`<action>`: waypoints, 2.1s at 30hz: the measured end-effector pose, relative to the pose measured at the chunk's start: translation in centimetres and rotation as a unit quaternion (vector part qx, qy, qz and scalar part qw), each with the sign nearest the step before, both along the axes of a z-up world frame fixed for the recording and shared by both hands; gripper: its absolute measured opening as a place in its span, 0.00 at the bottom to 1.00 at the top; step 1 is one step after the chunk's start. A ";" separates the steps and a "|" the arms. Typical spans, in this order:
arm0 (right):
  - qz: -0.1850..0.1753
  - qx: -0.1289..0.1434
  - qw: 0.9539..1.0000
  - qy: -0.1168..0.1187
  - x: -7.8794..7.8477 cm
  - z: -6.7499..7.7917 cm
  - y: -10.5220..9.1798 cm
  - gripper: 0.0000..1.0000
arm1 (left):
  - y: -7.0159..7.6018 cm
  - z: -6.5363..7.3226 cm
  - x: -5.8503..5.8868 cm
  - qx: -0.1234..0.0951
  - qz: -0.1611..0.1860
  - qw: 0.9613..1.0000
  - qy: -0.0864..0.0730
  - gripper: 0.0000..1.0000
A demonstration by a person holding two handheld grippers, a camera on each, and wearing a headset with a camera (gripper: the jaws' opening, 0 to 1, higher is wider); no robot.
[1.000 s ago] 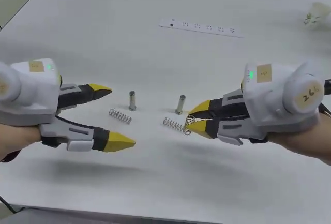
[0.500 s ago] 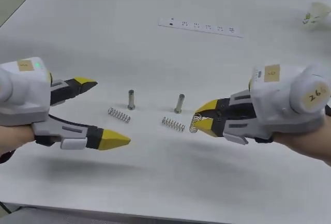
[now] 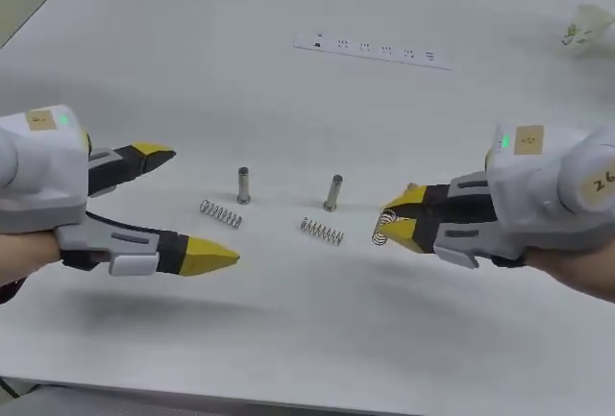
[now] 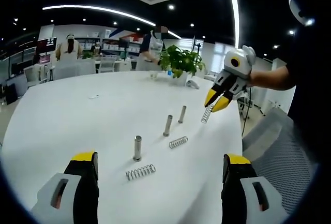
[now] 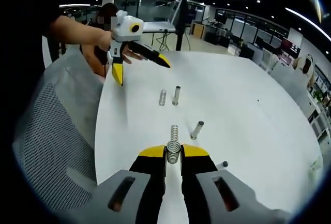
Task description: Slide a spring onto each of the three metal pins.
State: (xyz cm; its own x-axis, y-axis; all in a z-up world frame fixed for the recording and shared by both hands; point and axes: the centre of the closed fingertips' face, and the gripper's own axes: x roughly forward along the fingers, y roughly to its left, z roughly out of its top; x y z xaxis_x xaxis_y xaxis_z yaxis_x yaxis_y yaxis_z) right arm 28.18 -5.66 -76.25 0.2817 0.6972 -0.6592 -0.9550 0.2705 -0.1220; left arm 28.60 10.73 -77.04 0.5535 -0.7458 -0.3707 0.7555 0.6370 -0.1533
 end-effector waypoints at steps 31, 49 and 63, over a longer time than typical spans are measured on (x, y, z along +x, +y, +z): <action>-0.151 0.040 0.988 -0.021 7.4 2.0 -4.6 0.08 | 0.6 -0.1 0.0 0.000 0.009 1.000 0.003 0.98; -0.165 0.052 0.985 -0.004 7.9 1.5 -4.3 0.08 | 1.0 -0.5 -0.2 0.000 0.016 1.000 0.008 0.98; -0.170 0.050 0.984 0.008 8.0 0.8 -4.1 0.08 | 1.4 -0.5 -0.1 -0.001 0.023 1.000 0.007 0.98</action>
State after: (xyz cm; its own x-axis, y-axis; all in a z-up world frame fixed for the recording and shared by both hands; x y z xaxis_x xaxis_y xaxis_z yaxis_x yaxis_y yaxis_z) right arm 36.20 -9.79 -75.45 0.4997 0.6268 -0.5978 -0.8092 0.5840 -0.0641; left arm 28.48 12.08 -77.52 0.5819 -0.7204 -0.3775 0.7234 0.6705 -0.1644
